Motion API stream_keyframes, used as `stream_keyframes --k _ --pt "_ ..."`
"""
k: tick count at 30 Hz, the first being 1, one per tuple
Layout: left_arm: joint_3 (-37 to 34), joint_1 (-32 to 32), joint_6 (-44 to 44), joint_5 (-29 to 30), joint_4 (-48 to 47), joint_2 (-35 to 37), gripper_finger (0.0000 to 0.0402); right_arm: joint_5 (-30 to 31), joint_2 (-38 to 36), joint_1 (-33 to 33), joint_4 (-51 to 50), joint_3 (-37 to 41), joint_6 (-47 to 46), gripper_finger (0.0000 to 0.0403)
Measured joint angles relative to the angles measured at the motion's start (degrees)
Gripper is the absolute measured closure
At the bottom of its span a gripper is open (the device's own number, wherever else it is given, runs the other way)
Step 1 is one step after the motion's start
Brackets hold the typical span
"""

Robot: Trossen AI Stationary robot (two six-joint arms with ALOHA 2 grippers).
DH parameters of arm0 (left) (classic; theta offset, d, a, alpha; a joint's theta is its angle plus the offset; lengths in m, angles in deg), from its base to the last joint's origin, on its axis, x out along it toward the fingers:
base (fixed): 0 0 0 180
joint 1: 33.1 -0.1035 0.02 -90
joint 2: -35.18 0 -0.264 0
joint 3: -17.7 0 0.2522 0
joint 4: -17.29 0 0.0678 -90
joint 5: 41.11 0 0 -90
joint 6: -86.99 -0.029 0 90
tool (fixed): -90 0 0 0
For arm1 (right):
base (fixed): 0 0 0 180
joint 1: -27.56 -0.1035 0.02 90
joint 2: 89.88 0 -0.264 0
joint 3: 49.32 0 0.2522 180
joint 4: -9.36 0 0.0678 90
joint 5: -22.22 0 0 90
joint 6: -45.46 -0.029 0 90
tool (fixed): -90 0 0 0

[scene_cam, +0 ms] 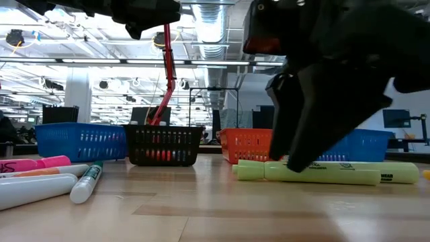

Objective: Pick & Place Markers
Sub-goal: Put the bottom large green highlighter pen into the black basket

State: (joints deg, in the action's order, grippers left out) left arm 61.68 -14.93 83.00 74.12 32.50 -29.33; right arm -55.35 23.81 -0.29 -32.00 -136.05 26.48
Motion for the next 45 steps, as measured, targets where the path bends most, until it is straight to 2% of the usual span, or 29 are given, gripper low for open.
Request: stream_keyframes --k 5,8,13,17,22,25,31,38,43,45 --pt "0.0 0.0 0.0 0.0 0.0 0.0 0.0266 -0.4 0.0 1.5 0.7 0.2 2.1 0.0160" --pt "0.0 0.0 0.0 0.0 0.0 0.0 0.0266 -0.6 0.0 2.1 2.4 0.2 5.2 0.0186" --pt "0.0 0.0 0.0 0.0 0.0 0.0 0.0266 -7.4 0.0 3.8 5.4 0.2 5.5 0.0238" --pt "0.0 0.0 0.0 0.0 0.0 0.0 0.0266 -8.0 0.0 4.9 5.3 0.2 5.5 0.0266" --pt "0.0 0.0 0.0 0.0 0.0 0.0 0.0266 -8.1 1.3 5.2 5.3 0.2 5.7 0.0279" --pt "0.0 0.0 0.0 0.0 0.0 0.0 0.0266 -10.5 3.6 5.2 7.7 -0.1 6.4 0.0277" --pt "0.0 0.0 0.0 0.0 0.2 0.0 0.0266 -6.4 5.9 4.8 7.5 -0.5 9.4 0.0280" --pt "0.0 0.1 0.0 0.0 0.2 0.0 0.0266 -6.6 3.2 6.9 10.9 0.0 4.9 0.0354" --pt "0.0 0.1 0.0 0.0 -0.2 0.0 0.0266 -3.5 -5.0 8.1 13.0 -0.3 4.1 0.0357" --pt "0.0 0.1 0.0 0.0 -0.5 0.0 0.0266 -0.4 -8.9 7.9 12.3 -0.1 5.4 0.0345"
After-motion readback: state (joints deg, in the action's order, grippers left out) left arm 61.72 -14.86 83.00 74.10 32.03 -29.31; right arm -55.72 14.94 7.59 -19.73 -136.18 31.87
